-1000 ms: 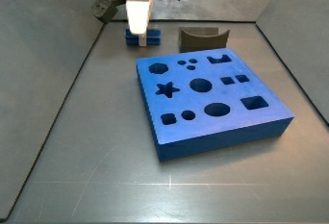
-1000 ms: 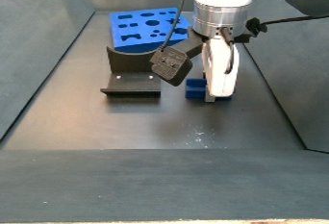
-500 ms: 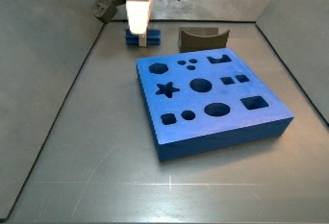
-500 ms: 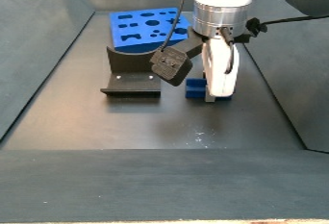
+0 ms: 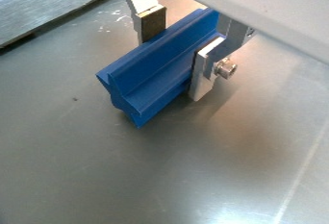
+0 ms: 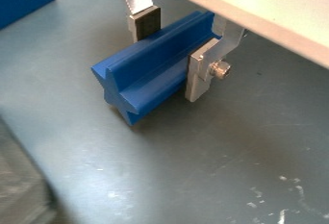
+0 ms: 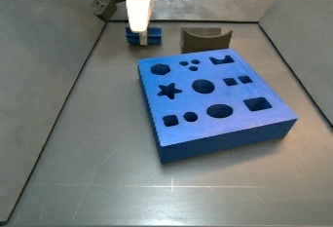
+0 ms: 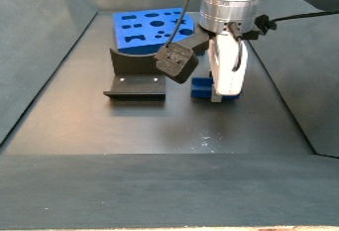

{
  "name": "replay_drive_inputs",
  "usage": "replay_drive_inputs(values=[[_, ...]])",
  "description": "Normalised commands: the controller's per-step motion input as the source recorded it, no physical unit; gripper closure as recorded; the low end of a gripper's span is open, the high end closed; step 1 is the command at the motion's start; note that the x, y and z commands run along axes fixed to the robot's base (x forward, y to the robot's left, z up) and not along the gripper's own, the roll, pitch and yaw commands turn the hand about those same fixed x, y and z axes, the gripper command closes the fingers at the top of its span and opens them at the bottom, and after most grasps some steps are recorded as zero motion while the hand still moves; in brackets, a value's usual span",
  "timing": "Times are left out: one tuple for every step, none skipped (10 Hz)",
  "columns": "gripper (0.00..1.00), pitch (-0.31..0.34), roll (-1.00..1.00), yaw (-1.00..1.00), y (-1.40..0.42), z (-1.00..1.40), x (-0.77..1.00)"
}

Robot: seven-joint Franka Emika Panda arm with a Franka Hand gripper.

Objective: Pick up the star object. Move up. Place the star object on the fixture. Regrasp the star object. Move to above the board. Insert the star object.
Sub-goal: Pick up the star object, then move up.

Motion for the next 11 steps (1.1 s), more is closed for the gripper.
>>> replay_drive_inputs(values=[[1.00, 0.000, 0.00, 0.00, 0.00, 0.00, 0.00], [1.00, 0.000, 0.00, 0.00, 0.00, 0.00, 0.00], [1.00, 0.000, 0.00, 0.00, 0.00, 0.00, 0.00], [1.00, 0.000, 0.00, 0.00, 0.00, 0.00, 0.00], [1.00, 0.000, 0.00, 0.00, 0.00, 0.98, 0.00], [1.00, 0.031, 0.00, 0.02, 0.00, 0.96, -0.05], [1.00, 0.047, -0.01, 0.02, 0.00, 0.90, -0.07], [1.00, 0.063, -0.01, 0.01, 0.00, 0.76, -0.05], [1.00, 0.068, 0.00, 0.01, 0.01, 0.63, -0.03], [1.00, 0.060, 0.00, 0.00, 0.01, 0.44, -0.02], [1.00, 0.058, 0.00, 0.00, 0.01, 0.34, -0.02]])
